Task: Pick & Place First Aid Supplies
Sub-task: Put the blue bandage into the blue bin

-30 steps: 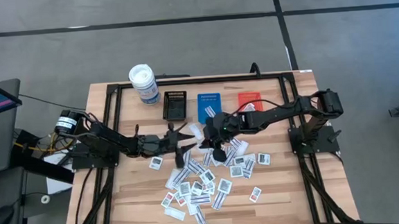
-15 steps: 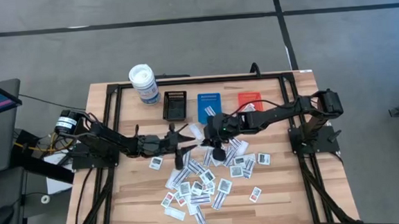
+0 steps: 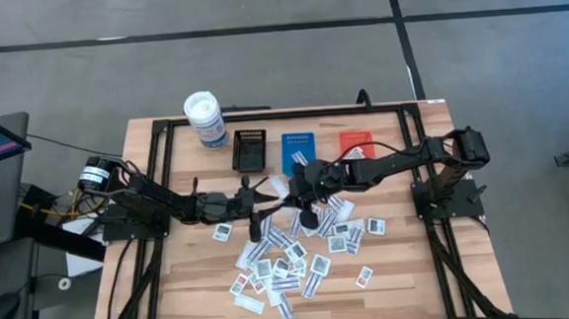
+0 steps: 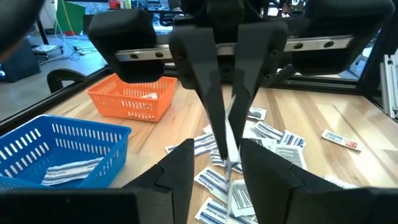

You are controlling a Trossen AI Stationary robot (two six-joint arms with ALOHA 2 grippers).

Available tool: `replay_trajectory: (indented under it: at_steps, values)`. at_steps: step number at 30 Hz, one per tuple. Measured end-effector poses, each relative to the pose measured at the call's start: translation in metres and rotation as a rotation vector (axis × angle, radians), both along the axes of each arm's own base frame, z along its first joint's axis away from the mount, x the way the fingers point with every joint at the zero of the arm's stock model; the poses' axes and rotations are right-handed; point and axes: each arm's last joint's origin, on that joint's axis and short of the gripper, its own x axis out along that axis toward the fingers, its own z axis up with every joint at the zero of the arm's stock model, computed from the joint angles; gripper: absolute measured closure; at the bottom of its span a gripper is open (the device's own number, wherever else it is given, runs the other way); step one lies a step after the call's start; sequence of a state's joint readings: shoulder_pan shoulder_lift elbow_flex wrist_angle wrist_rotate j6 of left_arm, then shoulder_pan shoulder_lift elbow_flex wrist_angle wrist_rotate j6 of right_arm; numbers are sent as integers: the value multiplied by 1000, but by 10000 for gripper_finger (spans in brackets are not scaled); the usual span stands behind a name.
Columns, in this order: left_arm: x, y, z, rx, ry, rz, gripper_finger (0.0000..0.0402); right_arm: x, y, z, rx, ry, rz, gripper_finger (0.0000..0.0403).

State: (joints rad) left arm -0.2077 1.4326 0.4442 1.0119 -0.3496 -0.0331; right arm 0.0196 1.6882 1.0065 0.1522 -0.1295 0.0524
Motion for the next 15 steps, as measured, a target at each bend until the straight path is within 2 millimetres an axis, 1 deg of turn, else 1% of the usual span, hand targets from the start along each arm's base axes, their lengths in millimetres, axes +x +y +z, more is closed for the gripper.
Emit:
replay_trajectory:
  at_steps: [2, 4, 10, 12, 15]
  values:
    - [0, 0, 0, 16, 3, 0, 277, 0, 0, 0, 0, -1, 0, 403]
    - [0, 0, 0, 25, 3, -1, 292, 0, 0, 0, -1, 5, 0, 403]
    - [0, 0, 0, 28, 3, -6, 369, -1, 0, -1, -1, 13, -1, 403]
    - [0, 0, 0, 28, 5, -7, 389, -1, 0, -2, -2, 26, -2, 403]
    - [0, 0, 0, 28, 5, -7, 391, -2, 0, -2, -2, 33, -2, 403]
